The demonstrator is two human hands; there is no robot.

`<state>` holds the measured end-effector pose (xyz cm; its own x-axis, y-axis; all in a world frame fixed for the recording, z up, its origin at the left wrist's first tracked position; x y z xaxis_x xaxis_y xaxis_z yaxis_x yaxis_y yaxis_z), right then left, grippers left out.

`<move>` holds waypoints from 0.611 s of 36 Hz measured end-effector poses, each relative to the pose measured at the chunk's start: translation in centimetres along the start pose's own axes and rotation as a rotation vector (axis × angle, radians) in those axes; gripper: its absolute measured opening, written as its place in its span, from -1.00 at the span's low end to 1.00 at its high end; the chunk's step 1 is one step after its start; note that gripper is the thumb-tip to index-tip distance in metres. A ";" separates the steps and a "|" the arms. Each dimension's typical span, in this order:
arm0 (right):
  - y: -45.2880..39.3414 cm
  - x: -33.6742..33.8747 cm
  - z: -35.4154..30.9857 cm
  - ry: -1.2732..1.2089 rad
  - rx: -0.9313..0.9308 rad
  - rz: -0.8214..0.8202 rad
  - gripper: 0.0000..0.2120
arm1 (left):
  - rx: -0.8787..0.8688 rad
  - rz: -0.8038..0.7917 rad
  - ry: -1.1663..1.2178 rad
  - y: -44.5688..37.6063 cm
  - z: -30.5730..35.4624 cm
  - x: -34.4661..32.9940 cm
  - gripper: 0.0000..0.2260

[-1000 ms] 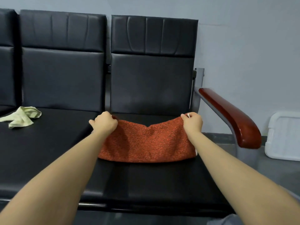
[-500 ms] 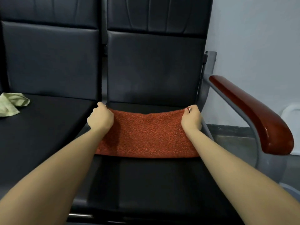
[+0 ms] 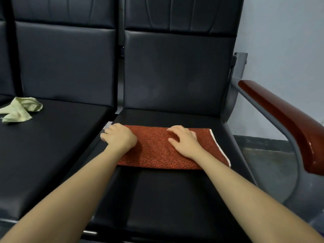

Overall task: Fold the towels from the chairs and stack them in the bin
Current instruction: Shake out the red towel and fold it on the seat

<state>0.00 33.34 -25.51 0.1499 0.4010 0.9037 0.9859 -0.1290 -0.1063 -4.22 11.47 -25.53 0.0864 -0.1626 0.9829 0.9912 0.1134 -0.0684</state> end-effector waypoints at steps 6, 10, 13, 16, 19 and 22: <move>1.7 -2.6 0.3 0.179 -0.033 -0.187 -0.51 | 0.020 -0.005 -0.039 3.0 -1.5 -0.5 -0.43; 2.8 -3.0 0.4 0.251 -0.065 -0.223 -0.52 | -0.020 -0.044 -0.055 3.8 -2.3 -0.5 -0.49; 3.6 -3.0 0.4 0.274 -0.081 -0.228 -0.51 | -0.074 -0.068 -0.042 4.1 -2.8 -0.3 -0.52; 4.1 -3.0 0.2 0.281 -0.092 -0.230 -0.51 | -0.133 -0.012 -0.035 4.6 -3.2 -0.2 -0.59; 4.7 -3.1 0.0 0.283 -0.100 -0.236 -0.51 | -0.179 0.078 -0.044 5.8 -3.1 0.2 -0.66; 5.2 -3.3 -0.7 0.291 -0.108 -0.243 -0.49 | -0.286 0.186 -0.029 6.6 -2.5 1.7 -0.72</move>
<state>4.57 30.75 -28.74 -0.1295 0.1594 0.9787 0.9743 -0.1630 0.1555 2.73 9.48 -24.74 0.2700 -0.1364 0.9531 0.9469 -0.1419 -0.2886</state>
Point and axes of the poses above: each hand's wrist, its own y-axis away from the middle knuckle, its own x-axis out of the back of the hand, z = x × y, the point moved 7 cm from there along -y, towards the middle knuckle, and after that the axes turned 14 degrees about -x, right-handed, at the moved point
